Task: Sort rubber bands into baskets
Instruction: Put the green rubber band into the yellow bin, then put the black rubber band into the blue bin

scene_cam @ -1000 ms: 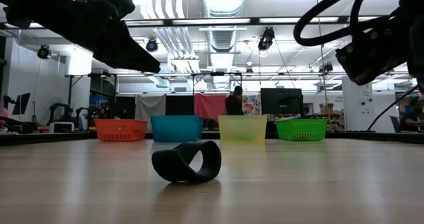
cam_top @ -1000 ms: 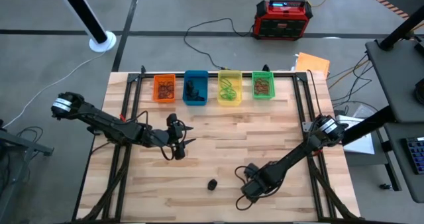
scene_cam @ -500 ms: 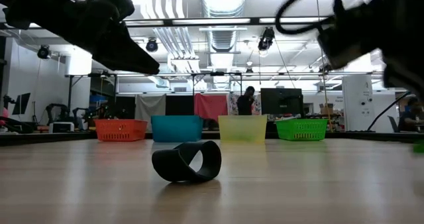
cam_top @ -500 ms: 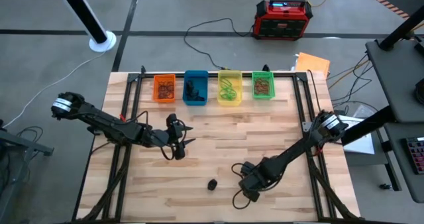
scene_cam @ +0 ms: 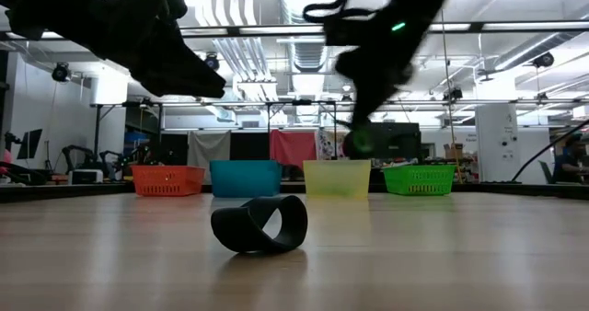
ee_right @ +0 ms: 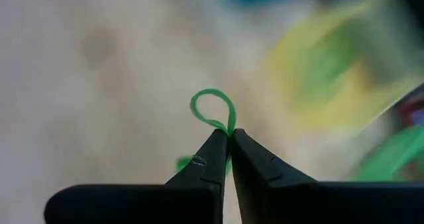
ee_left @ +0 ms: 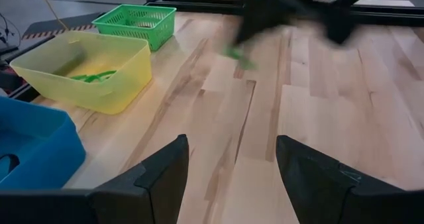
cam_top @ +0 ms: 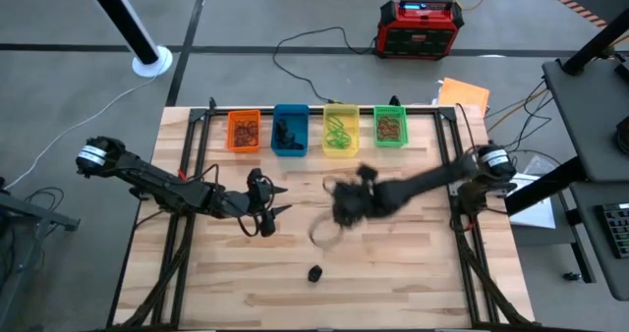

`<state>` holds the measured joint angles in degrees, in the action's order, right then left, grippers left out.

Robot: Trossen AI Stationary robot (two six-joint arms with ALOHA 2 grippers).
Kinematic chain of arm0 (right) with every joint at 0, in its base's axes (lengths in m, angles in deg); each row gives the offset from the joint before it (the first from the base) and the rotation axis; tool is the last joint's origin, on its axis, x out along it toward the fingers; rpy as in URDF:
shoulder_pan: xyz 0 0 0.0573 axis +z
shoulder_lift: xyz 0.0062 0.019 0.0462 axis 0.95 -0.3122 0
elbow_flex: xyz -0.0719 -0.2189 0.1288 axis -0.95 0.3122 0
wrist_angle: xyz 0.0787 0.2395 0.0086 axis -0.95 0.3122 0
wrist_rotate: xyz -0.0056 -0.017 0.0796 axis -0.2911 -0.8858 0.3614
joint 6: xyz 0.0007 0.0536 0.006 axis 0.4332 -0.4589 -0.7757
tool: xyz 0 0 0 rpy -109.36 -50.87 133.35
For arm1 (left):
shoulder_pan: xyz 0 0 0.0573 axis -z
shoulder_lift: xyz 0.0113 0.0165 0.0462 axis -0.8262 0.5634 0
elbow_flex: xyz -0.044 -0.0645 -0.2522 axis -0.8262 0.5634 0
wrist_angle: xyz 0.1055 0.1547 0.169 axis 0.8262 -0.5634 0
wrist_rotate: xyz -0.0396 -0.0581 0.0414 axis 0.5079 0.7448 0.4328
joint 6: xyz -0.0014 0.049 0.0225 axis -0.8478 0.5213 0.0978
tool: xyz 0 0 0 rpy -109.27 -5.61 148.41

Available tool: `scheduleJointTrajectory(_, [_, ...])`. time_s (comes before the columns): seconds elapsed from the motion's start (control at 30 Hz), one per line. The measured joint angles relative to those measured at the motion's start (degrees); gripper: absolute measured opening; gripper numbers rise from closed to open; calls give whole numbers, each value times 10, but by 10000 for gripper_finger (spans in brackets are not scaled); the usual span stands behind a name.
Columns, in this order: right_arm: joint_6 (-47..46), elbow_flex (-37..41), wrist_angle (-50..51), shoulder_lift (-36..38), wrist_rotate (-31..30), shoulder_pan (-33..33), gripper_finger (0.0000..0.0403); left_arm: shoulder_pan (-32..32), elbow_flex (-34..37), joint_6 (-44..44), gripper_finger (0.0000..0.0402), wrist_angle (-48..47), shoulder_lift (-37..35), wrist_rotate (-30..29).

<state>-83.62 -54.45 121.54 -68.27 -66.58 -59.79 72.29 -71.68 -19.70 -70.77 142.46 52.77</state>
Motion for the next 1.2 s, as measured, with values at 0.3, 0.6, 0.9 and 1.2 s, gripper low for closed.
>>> scheduleJointTrajectory(0.3, [264,0,-237,4,1,-236,12,0,0,-15,210,6,0,0])
scheduleJointTrajectory(0.6, [231,9,-265,-20,225,-415,12,-3,0,-9,210,6,0,-19])
scheduleJointTrajectory(0.9, [213,9,-269,-32,239,-443,21,-3,0,-26,210,6,0,-35])
scheduleJointTrajectory(1.2, [205,9,-263,-28,210,-441,114,20,-3,-91,205,6,0,-35])
